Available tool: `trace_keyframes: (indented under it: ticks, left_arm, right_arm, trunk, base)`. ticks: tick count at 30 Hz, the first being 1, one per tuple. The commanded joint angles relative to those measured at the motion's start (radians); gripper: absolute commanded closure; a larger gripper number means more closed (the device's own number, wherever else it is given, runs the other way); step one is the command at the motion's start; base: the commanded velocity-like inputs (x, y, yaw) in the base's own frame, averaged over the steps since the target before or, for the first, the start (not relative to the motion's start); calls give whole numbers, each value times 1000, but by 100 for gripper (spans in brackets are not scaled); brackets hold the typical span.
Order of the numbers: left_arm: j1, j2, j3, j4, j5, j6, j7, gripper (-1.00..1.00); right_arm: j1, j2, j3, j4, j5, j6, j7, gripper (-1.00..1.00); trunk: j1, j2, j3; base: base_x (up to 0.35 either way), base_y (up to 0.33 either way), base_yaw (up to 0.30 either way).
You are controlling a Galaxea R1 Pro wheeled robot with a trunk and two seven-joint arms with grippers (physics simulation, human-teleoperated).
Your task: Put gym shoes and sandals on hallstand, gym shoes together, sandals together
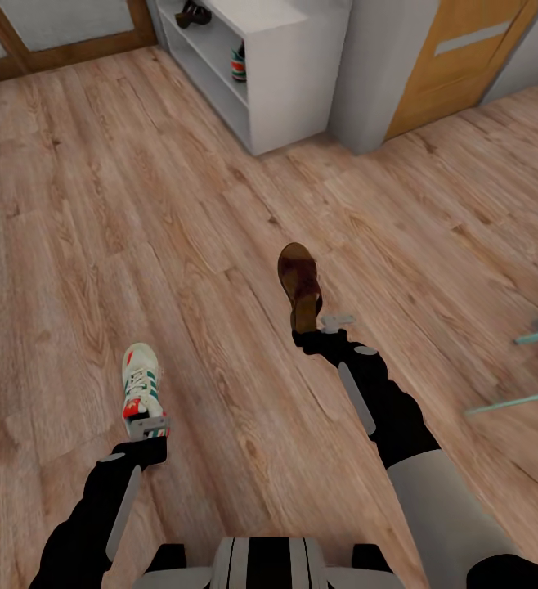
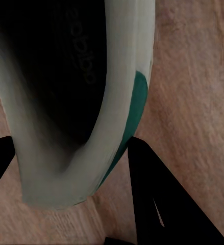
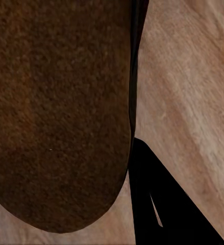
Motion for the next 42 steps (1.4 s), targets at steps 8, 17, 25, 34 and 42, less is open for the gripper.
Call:
trace_keyframes:
  ticks: [8, 17, 25, 34, 42]
  left_arm:
    - [0, 0, 0, 0, -5, 0, -3, 100]
    - [0, 1, 0, 0, -5, 0, -3, 100]
    - [-1, 0, 1, 0, -5, 0, -3, 100]
    - [0, 0, 1, 0, -5, 0, -3, 100]
    - [0, -1, 0, 0, -5, 0, -3, 100]
  right_arm:
    - [0, 0, 0, 0, -5, 0, -3, 100]
    - [0, 0, 0, 0, -5, 0, -4, 100]
    - [0, 0, 0, 0, -5, 0, -3, 100]
    - [0, 0, 0, 0, -5, 0, -3, 100]
    - [0, 0, -1, -1, -6, 0, -2, 100]
  trunk:
    - [0, 0, 6]
    - [0, 0, 12]
    - [0, 0, 18]
    - [0, 0, 25]
    - [0, 0, 28]
  base:
    - [304, 191, 278]
    - [299, 205, 278]
    - [299, 205, 278]
    - [299, 206, 278]
    - [300, 205, 158]
